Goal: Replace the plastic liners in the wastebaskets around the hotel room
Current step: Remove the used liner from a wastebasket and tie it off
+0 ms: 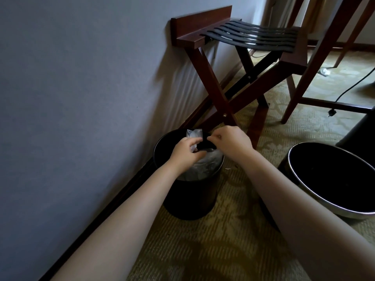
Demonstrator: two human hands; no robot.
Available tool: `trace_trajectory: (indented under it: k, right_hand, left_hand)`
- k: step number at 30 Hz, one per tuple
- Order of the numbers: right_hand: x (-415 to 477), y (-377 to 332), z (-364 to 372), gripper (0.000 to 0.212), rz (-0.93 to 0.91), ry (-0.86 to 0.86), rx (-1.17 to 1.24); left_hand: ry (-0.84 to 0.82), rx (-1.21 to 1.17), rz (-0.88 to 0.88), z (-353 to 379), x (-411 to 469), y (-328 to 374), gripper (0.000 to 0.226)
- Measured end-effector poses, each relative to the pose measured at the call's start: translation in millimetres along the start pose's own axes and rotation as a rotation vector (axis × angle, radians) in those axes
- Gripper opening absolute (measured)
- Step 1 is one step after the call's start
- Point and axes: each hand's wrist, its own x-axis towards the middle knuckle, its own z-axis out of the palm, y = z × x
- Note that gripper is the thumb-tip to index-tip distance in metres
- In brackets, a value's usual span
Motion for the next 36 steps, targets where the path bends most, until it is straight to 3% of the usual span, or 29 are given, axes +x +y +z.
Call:
trace_trajectory:
  k: [5,9,11,12,14,16,18,21,27,31,34,36]
  right_hand:
    - [3.3,-19.7,-24.7,0.006,-0.141,-0.031,0.148]
    - [0.0,-38.7,-33.0,0.006,-0.314,-0.138,0.036]
    - [-1.1,-42.3,-33.6,0.004,-0.366,-0.14,0.093]
    - [-0.1,-41.9,-34.4,0.007,-0.345,-0.095,0.183]
    - [3.1,-37.3,-38.3,0.011,-0.212,0.029,0.395]
    - [8.4,-24.7,-38.2,0.015,-0.049,0.065,0.513]
    - [9.6,-9.4,-33.7,0.028,0.049,-0.08,0.495]
    - [2.6,4.0,-22.3,0.037,0.135,-0.344,0.534]
    - [-3.9,9.0,-7.3,0.019,0.208,-0.428,0.672]
    - [-4.1,8.2,-2.8,0.01,0.229,-0.315,0.723]
    - [-4.0,7.7,-4.2,0.012,0.242,-0.246,0.695]
    - [-4.7,6.6,-4.8,0.011,0.226,-0.209,0.664]
  left_hand:
    - [-0.078,-0.028,0.072,9.6,-0.3,8.5,0.058]
    - [0.001,-0.014,0.097,18.1,-3.5,19.0,0.034]
    - [0.055,-0.001,0.031,17.4,-8.1,27.8,0.015]
    - [0.13,0.024,0.099,15.9,-7.0,26.6,0.004]
    - [0.107,0.105,0.163,14.3,-6.4,21.2,0.02]
    - [-0.014,0.018,0.099,10.3,-9.8,19.0,0.022]
    - [-0.051,-0.072,0.073,5.8,-9.7,18.9,0.027]
    - [-0.079,-0.013,0.167,1.1,-11.1,16.9,0.045]
    - [-0.201,0.054,0.183,0.9,-16.8,14.1,0.023]
    - [-0.148,0.009,0.216,2.1,-20.4,15.2,0.022]
    - [0.007,0.01,0.202,-0.5,-17.3,11.8,0.003]
    - [0.089,0.032,0.191,-3.1,-14.5,7.5,0.009]
